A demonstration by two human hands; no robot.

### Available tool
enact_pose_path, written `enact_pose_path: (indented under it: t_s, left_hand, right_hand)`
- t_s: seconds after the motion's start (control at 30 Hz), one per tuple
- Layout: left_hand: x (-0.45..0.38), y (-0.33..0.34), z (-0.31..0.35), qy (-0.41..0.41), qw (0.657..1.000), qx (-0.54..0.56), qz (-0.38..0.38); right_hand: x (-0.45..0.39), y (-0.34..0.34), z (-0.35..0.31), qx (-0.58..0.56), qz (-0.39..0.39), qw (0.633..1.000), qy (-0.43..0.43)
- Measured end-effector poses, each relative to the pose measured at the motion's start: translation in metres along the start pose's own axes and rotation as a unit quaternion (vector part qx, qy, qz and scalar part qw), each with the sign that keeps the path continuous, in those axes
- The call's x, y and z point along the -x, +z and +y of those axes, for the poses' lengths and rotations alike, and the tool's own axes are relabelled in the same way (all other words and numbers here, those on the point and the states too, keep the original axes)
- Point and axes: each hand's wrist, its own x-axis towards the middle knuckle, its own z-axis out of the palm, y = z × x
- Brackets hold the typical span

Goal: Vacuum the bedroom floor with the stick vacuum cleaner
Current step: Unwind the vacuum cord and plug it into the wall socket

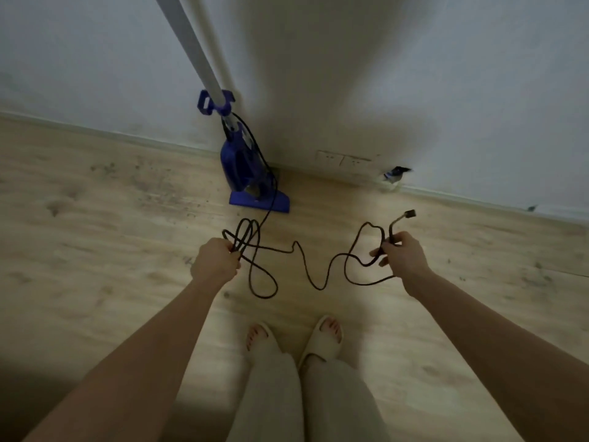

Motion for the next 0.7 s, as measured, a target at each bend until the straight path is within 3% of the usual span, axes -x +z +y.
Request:
enact_pose_path:
  t_s: [0.2,0.4,0.5,0.57,0.63,0.7]
  left_hand:
    - [-0.03,0.038,-0.019,0.047,0.958,-0.282,0.003]
    - [-0.044,0.049,-0.023,0.03,0.944,-0.327,-0.029]
    - [-0.039,0.052,-0.003,0.035,0.978,-0.192,-0.073]
    - [-0.024,0.059,0.024,0.003,0.985,0.05,-0.163]
    - [-0.004,0.067,0.057,-0.056,0.933,0.244,-0.259]
    - [0.005,0.078,0.082,-0.079,0.891,0.333,-0.298]
  right_hand:
    - [-0.046,0.017,0.045,0.028,0.077,0.996,-0.023]
    - [-0.038,0.02,0.05,-0.029,0.054,0.994,-0.086]
    - [-0.012,0.019,0.039,-0.031,0.013,0.991,-0.131]
    - [0.009,0.021,0.033,-0.03,-0.018,0.987,-0.16]
    - [0.026,0.024,0.028,-0.042,-0.047,0.982,-0.179]
    - [0.038,0.027,0.025,-0.047,-0.071,0.978,-0.19]
